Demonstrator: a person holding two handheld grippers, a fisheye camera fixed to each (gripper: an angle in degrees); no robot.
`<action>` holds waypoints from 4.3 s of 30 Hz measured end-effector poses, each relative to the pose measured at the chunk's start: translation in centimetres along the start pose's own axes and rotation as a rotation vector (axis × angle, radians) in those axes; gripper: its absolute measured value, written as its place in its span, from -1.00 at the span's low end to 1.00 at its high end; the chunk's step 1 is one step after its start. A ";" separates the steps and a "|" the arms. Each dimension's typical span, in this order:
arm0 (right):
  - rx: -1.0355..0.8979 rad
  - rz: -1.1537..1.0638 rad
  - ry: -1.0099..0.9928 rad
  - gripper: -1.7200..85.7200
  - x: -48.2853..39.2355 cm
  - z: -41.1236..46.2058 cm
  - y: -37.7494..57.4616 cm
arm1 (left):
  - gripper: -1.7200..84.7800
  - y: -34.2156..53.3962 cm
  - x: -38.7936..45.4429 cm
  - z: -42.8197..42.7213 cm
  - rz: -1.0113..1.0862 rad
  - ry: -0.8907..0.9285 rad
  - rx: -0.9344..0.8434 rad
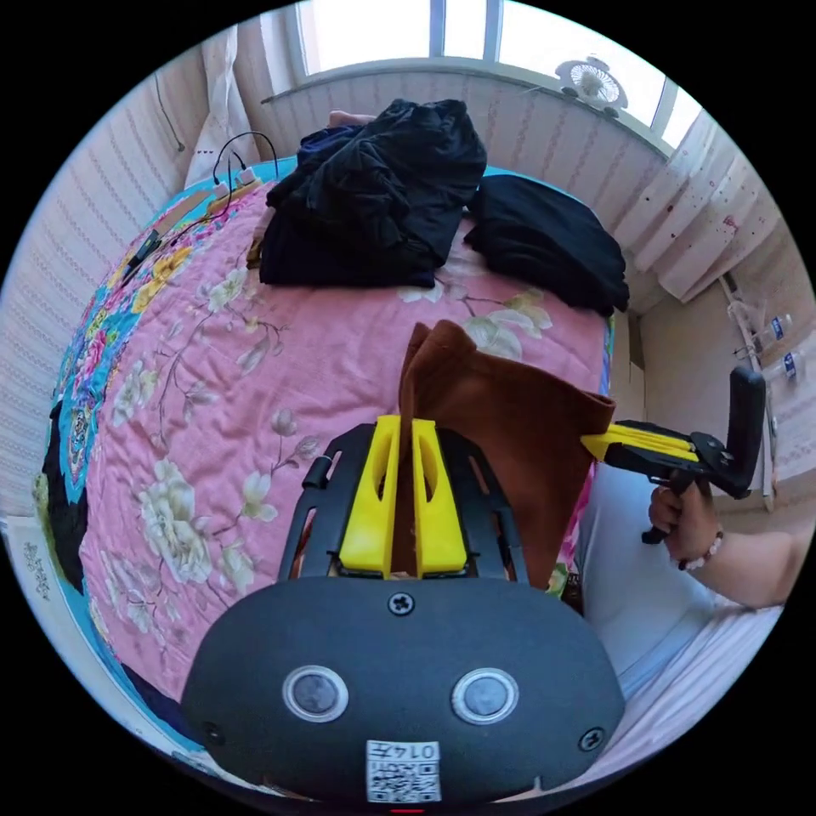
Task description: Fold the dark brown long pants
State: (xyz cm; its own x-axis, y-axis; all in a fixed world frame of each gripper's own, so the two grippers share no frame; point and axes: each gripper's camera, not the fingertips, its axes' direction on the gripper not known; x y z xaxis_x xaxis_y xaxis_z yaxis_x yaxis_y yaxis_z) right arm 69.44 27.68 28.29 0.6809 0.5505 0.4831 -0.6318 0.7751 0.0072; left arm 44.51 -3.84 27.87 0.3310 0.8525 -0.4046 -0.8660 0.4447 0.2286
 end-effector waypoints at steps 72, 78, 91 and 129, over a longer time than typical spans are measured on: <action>-0.887 -1.457 -0.182 -0.94 -100.4 63.7 28.0 | -0.98 98.2 -19.6 -33.2 -1.293 -0.161 0.328; -1.026 -1.388 0.046 -0.75 -101.7 70.1 29.9 | -0.96 99.7 -20.7 -30.6 -1.318 -0.114 0.188; -1.041 -1.528 -0.034 -0.86 -104.1 69.9 30.9 | -0.76 100.9 -20.0 -31.2 -1.291 -0.111 0.186; -0.961 -1.420 -0.140 -0.96 -109.7 68.5 27.7 | -0.84 105.9 -15.4 -41.0 -1.445 -0.459 0.257</action>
State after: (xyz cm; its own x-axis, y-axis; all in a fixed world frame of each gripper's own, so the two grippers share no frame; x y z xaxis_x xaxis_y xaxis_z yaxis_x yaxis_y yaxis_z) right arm -48.09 -32.48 35.47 0.3999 -0.6659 0.6299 0.8563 0.5164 0.0023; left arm -67.66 18.86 22.04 0.9297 -0.3481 -0.1204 0.3563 0.9328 0.0544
